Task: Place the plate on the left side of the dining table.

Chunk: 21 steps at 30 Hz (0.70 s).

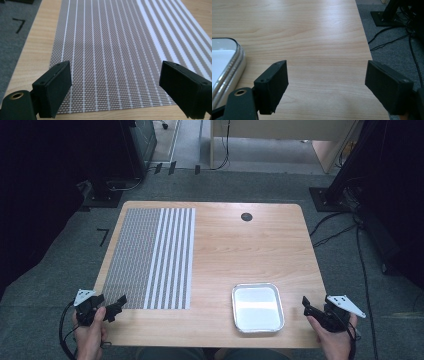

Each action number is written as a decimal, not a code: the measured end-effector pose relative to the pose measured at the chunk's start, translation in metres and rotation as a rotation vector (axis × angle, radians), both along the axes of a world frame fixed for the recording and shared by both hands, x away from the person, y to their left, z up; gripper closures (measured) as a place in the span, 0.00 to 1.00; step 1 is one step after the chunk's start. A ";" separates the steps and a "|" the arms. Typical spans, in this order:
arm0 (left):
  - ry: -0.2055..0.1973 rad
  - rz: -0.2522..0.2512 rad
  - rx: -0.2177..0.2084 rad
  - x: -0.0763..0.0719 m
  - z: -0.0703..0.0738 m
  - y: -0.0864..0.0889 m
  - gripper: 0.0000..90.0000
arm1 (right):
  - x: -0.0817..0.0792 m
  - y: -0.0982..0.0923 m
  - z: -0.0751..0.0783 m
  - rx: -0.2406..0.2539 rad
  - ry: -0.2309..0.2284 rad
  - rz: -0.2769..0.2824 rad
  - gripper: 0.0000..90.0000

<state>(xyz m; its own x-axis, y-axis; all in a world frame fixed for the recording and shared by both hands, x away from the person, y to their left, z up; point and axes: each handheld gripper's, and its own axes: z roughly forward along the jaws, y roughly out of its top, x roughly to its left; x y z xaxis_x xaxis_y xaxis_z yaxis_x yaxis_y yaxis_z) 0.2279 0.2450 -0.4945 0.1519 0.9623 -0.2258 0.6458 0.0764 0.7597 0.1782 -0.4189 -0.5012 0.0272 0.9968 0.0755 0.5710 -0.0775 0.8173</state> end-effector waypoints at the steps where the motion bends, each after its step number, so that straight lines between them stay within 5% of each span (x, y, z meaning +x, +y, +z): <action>1: -0.009 -0.003 0.009 -0.001 0.002 -0.003 0.14 | -0.001 0.002 0.002 0.009 -0.004 -0.002 0.22; 4: -0.024 -0.007 0.059 -0.003 0.005 -0.012 0.16 | -0.001 0.004 0.004 0.016 -0.006 -0.005 0.22; 21: -0.030 -0.059 0.079 -0.001 0.009 -0.045 0.13 | -0.004 0.026 0.016 0.042 -0.028 0.053 0.23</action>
